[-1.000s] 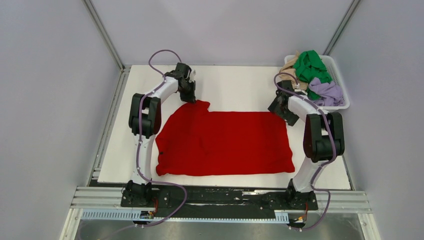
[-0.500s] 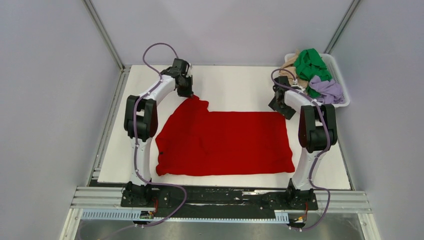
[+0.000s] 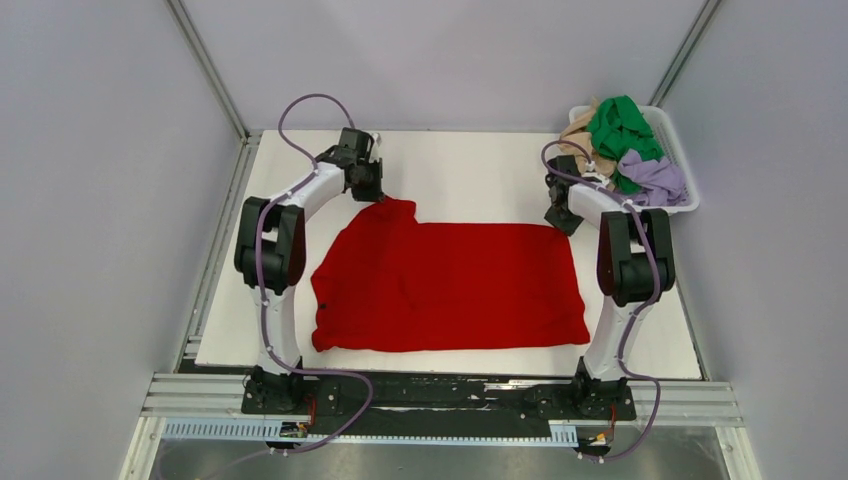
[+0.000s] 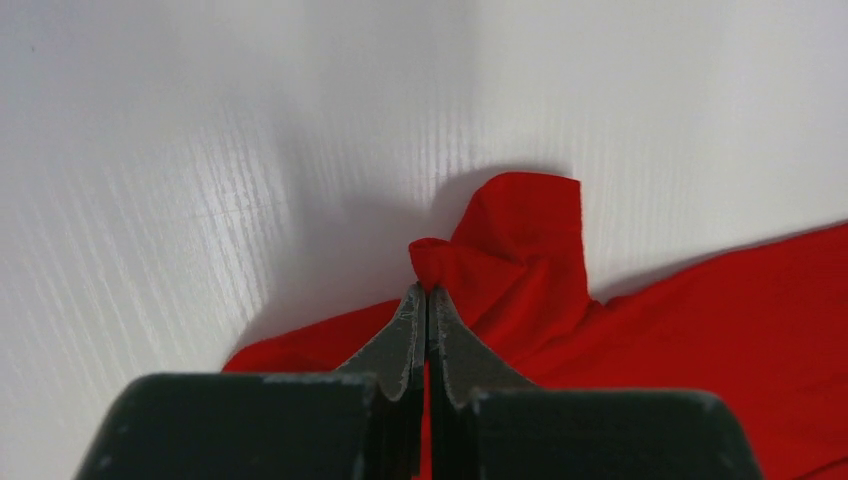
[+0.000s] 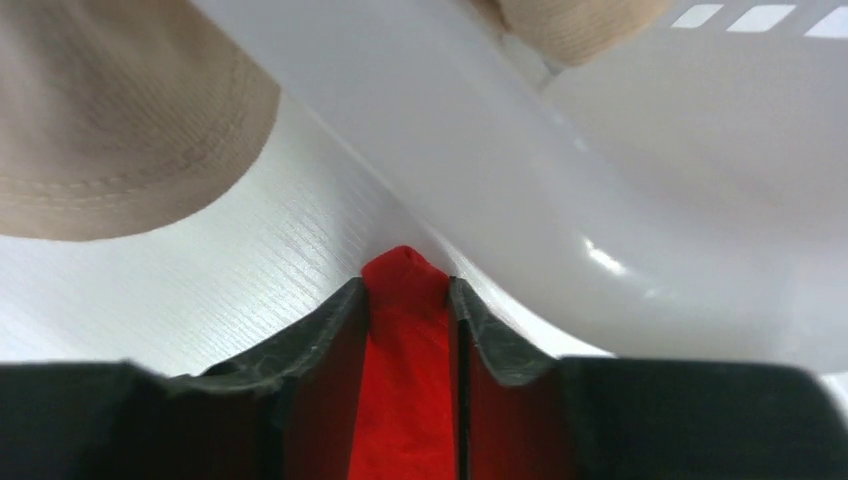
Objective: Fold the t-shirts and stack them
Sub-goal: Grab the side of the flattened tshirt furthest away from the robot with both arms
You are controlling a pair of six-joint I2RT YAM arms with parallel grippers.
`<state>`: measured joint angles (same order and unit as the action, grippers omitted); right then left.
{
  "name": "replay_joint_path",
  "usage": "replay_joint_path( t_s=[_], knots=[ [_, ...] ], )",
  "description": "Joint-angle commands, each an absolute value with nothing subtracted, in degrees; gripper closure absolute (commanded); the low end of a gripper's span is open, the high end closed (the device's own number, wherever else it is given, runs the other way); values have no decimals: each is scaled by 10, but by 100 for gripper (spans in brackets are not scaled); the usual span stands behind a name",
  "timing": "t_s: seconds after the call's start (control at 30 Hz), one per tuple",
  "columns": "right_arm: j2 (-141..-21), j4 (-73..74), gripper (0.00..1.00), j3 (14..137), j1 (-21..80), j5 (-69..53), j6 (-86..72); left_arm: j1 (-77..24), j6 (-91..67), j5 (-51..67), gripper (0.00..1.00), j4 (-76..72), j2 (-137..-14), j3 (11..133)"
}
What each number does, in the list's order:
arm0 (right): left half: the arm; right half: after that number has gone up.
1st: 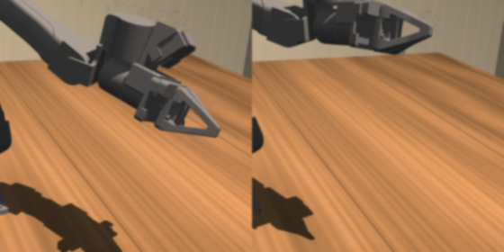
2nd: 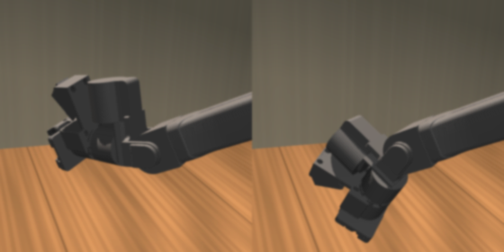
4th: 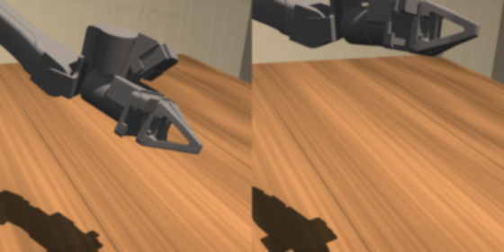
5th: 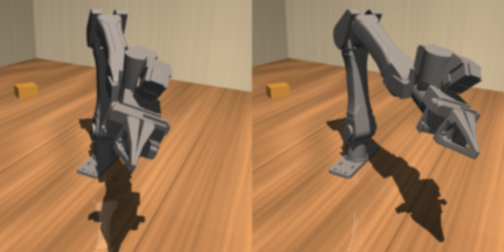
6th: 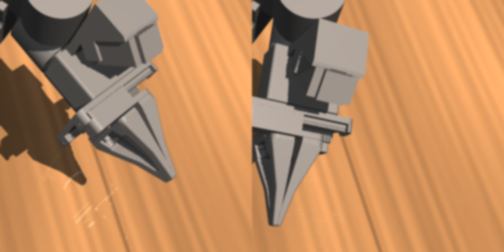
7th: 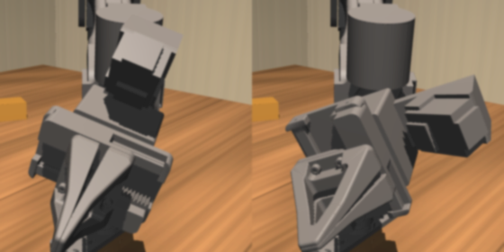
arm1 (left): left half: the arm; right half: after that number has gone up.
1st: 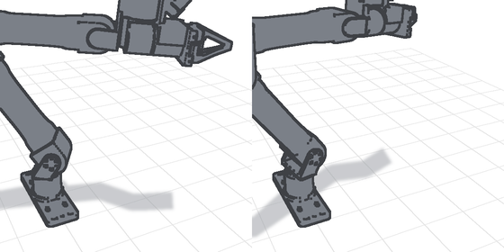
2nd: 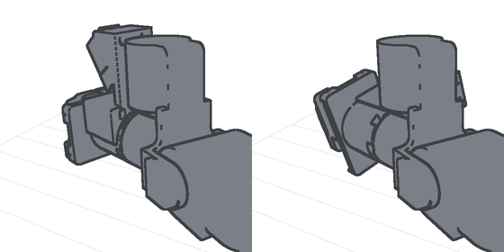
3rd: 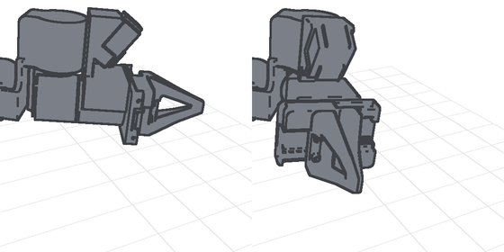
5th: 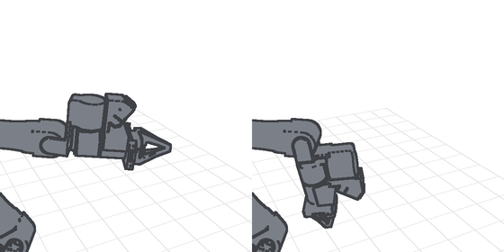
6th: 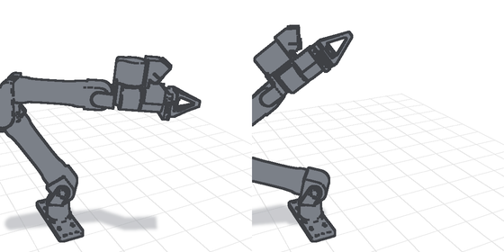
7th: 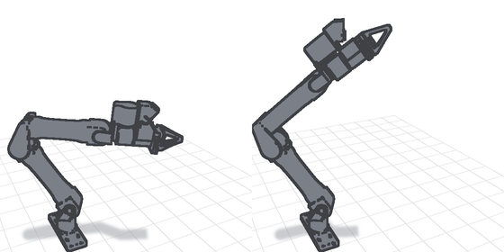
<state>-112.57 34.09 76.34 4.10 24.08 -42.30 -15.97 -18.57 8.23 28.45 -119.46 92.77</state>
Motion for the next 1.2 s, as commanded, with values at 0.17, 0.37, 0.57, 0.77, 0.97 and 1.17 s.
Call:
replay_joint_path(
  t_s=[0.17,0.37,0.57,0.77,0.97,1.17],
  knots=[
    [-1104,298,84,731,35,223,-402,-164,-149,142,100,229,-1125,900],
    [-1073,286,85,714,45,236,-381,-167,-141,137,100,207,-1075,850],
    [-1031,254,86,674,62,247,-347,-178,-121,147,100,189,-1013,793],
    [-978,238,86,630,75,249,-337,-187,-118,145,100,177,-936,721],
    [-923,235,86,592,92,257,-330,-203,-136,115,100,185,-834,638],
    [-864,235,87,546,107,263,-330,-212,-166,91,100,202,-733,564]
  ],
)
